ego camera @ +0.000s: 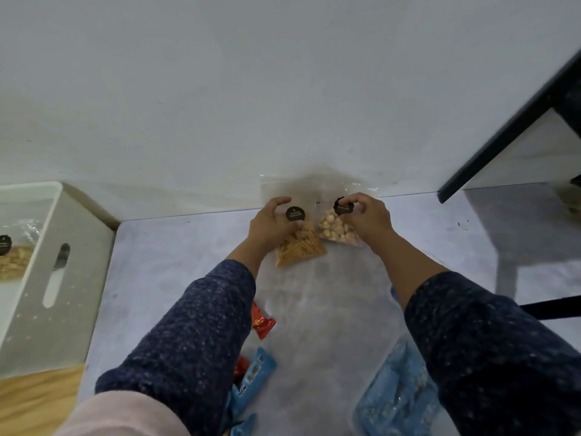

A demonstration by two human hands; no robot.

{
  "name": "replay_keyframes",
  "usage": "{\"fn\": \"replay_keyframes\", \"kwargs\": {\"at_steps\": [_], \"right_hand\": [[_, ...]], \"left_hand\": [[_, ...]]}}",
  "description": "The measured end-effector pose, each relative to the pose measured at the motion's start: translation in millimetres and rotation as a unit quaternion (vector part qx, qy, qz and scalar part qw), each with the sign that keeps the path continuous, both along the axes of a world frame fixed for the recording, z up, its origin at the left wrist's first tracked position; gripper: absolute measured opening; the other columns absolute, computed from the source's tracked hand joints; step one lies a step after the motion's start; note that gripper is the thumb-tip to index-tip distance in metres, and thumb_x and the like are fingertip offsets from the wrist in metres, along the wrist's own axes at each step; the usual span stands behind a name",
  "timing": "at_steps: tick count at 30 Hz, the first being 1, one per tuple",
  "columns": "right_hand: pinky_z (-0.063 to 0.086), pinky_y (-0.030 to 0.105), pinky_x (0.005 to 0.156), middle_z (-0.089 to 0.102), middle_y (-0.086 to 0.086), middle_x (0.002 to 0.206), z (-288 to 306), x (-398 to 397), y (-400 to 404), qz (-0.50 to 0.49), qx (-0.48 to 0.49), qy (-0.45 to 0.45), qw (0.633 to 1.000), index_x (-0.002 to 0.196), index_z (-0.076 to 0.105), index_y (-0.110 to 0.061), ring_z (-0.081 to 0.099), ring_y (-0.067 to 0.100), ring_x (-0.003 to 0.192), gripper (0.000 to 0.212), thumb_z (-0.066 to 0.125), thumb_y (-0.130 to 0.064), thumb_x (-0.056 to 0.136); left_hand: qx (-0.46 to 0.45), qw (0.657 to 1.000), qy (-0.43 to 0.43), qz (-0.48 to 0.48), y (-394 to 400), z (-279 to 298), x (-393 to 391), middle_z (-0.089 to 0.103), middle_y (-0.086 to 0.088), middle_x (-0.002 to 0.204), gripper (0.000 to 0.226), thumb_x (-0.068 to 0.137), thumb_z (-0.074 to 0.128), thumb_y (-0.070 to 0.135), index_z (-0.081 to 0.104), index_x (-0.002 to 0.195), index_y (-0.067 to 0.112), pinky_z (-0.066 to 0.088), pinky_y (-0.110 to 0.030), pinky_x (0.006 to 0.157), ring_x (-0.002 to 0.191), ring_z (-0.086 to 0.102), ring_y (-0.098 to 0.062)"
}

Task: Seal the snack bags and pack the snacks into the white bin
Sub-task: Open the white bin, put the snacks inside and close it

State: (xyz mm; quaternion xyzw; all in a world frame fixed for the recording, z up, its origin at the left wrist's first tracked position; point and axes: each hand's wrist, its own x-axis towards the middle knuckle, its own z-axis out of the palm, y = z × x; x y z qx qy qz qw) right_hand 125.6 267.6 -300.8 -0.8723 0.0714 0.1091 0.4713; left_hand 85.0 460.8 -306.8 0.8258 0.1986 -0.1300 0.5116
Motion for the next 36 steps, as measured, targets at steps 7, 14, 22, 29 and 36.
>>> {"fn": "replay_keyframes", "kwargs": {"at_steps": [7,14,22,29,36], "right_hand": [[0.048,0.032,0.075,0.054,-0.011,0.077,29,-39,23,-0.037,0.024,-0.010,0.999,0.081,0.066,-0.032,0.052,0.018,0.082,0.030,0.063,-0.002,0.076],[0.046,0.027,0.081,0.058,0.002,0.101,100,-100,83,-0.058,0.071,-0.082,0.992,0.098,0.070,-0.012,0.052,0.014,0.095,0.022,0.065,0.000,0.080],[0.043,0.012,0.057,0.056,-0.002,0.091,172,-160,183,-0.023,0.140,-0.138,0.980,0.094,0.069,-0.010,0.052,0.011,0.089,0.019,0.066,0.001,0.079],[0.043,0.023,0.072,0.058,0.004,0.094,206,-175,269,0.049,0.158,-0.149,0.975,0.082,0.066,-0.015,0.051,0.016,0.093,0.016,0.071,-0.002,0.076],[0.044,0.027,0.075,0.055,-0.009,0.078,202,-181,361,0.123,0.177,-0.126,0.968,0.084,0.066,-0.014,0.052,0.016,0.092,0.017,0.070,0.001,0.077]], "left_hand": [[-0.040,0.998,-0.048,-0.020,32,23,-30,0.055,-0.003,0.093,0.045,0.080,0.072,0.013,0.057,0.118,0.032,0.050,-0.027,0.071,0.089,0.056,-0.019],[-0.090,0.988,-0.123,0.003,96,86,-84,0.062,-0.001,0.096,0.024,0.086,0.063,0.008,0.066,0.103,0.025,0.052,-0.033,0.070,0.071,0.059,-0.015],[-0.102,0.972,-0.211,0.028,197,163,-149,0.065,-0.004,0.099,0.024,0.085,0.063,0.002,0.067,0.099,0.021,0.049,-0.028,0.093,0.095,0.061,-0.014],[-0.073,0.961,-0.255,0.082,279,202,-186,0.064,-0.007,0.102,0.023,0.086,0.062,0.002,0.067,0.098,0.021,0.050,-0.029,0.089,0.094,0.060,-0.017],[-0.047,0.958,-0.244,0.146,360,206,-217,0.061,-0.007,0.104,0.021,0.089,0.060,0.004,0.066,0.099,0.021,0.049,-0.023,0.068,0.087,0.059,-0.015]]}}
